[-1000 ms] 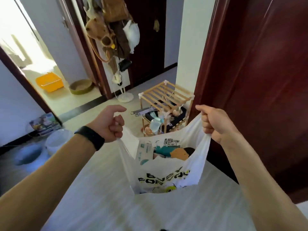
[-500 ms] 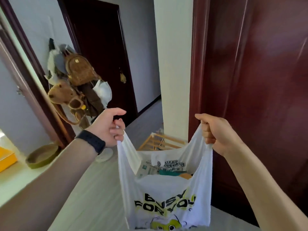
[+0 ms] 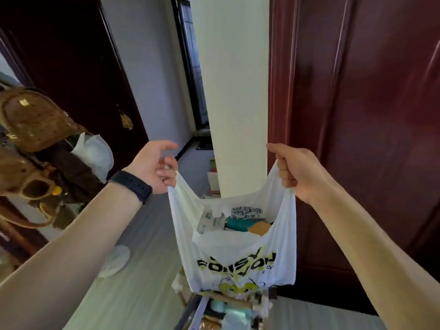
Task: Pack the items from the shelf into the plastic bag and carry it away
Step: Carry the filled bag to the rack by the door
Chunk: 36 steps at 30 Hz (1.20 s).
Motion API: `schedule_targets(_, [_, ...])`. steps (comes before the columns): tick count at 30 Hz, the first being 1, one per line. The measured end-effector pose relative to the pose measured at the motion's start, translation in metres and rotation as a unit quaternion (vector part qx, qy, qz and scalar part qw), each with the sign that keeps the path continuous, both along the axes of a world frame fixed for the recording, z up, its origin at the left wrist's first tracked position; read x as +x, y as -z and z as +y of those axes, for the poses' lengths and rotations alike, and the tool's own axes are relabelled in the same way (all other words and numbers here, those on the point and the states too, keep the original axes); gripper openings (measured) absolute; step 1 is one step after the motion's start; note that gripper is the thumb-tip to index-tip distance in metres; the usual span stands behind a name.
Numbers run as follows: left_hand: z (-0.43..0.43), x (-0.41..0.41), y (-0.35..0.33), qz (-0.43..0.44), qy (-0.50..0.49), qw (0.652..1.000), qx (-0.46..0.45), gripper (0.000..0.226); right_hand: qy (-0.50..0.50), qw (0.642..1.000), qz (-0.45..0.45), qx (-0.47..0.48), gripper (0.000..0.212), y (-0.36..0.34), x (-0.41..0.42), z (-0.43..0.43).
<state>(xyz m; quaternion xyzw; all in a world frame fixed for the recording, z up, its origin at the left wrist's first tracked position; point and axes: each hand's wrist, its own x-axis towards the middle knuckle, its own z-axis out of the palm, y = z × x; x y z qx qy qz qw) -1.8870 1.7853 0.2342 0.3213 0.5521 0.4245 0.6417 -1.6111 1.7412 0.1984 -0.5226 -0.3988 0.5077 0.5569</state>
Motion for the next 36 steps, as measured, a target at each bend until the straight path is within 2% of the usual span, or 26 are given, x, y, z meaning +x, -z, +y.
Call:
schedule_targets(8, [0.116, -0.027, 0.027, 0.014, 0.112, 0.993, -0.041, 0.023, 0.118, 0.992, -0.004, -0.052, 0.045, 0.025, -0.045, 0.063])
schedule_targets(15, [0.161, -0.046, 0.037, -0.005, 0.201, 0.977, -0.069, 0.019, 0.177, 0.98, -0.017, -0.084, 0.041, 0.025, -0.08, 0.091])
schedule_targets(22, [0.176, -0.045, 0.034, -0.027, 0.279, 0.958, -0.065, 0.019, 0.178, 0.981, -0.014, -0.078, 0.043, 0.024, -0.104, 0.102])
schedule_targets(27, [0.182, -0.048, 0.055, -0.026, 0.273, 0.96, -0.062, 0.02, 0.146, 0.984, -0.02, -0.102, 0.043, 0.047, -0.102, 0.103])
schedule_targets(32, [0.16, -0.05, 0.087, 0.002, 0.263, 0.964, 0.031, 0.021, 0.179, 0.969, -0.119, -0.124, 0.043, 0.085, -0.073, 0.099])
schedule_targets(34, [0.15, -0.051, 0.099, 0.091, 0.266, 0.954, 0.1, 0.019, 0.171, 0.957, -0.195, -0.131, 0.041, 0.101, -0.067, 0.092])
schedule_targets(36, [0.14, -0.055, 0.112, 0.204, 0.27, 0.924, 0.177, 0.02, 0.156, 0.925, -0.323, -0.122, 0.043, 0.119, -0.065, 0.084])
